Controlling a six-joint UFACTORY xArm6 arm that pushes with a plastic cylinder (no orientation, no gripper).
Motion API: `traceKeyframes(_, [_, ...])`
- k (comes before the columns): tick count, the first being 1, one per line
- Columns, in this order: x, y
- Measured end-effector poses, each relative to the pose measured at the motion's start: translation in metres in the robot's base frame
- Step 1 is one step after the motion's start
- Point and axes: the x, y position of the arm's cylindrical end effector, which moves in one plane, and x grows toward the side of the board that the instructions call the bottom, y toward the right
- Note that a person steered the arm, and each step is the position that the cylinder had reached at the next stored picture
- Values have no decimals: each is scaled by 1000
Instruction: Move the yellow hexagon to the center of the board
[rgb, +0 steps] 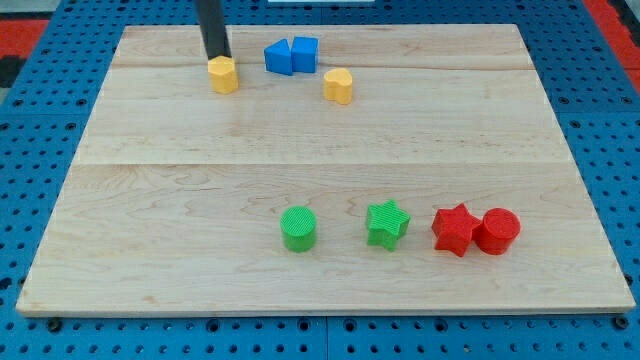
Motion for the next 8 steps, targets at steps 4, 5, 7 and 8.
traceKeyframes(4, [42, 192])
traceKeyframes(5, [38, 167])
traceKeyframes(7, [42, 98])
traceKeyframes(8, [82, 100])
